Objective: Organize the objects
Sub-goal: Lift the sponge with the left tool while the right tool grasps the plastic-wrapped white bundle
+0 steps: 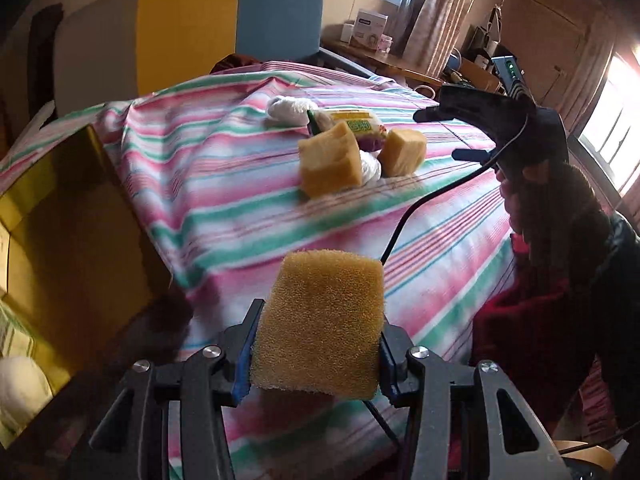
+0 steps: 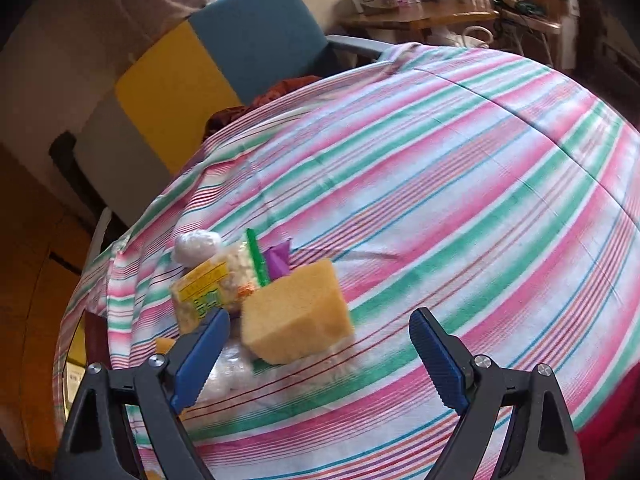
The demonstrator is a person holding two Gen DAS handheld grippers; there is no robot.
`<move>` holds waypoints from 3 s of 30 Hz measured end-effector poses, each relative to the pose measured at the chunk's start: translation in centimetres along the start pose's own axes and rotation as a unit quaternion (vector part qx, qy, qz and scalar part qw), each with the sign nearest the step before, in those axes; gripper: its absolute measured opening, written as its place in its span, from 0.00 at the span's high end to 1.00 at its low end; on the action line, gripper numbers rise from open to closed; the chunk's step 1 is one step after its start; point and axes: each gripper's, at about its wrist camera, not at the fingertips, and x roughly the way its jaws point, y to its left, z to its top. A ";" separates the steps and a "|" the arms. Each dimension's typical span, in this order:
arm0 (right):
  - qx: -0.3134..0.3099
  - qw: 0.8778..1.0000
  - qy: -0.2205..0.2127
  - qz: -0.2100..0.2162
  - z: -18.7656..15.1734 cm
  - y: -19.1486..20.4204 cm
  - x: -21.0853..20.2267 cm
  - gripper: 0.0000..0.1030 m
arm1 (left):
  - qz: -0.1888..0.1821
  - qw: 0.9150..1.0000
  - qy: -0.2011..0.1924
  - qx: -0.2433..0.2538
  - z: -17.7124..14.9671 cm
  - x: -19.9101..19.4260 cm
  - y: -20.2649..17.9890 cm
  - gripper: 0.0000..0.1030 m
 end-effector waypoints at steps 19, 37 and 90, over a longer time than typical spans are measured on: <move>-0.062 0.995 -0.038 0.067 -0.7 3.0 -1.9 0.11 | -0.013 1.000 -0.005 -0.014 -0.3 0.4 0.6 0.52; -0.135 0.963 0.090 0.216 -4.0 11.0 4.1 0.22 | -0.028 0.999 -0.006 -0.028 -0.3 0.4 1.3 0.52; -0.288 0.950 0.119 0.001 -7.2 9.1 6.2 0.57 | -0.001 0.986 -0.134 -0.101 0.4 -12.0 6.8 0.52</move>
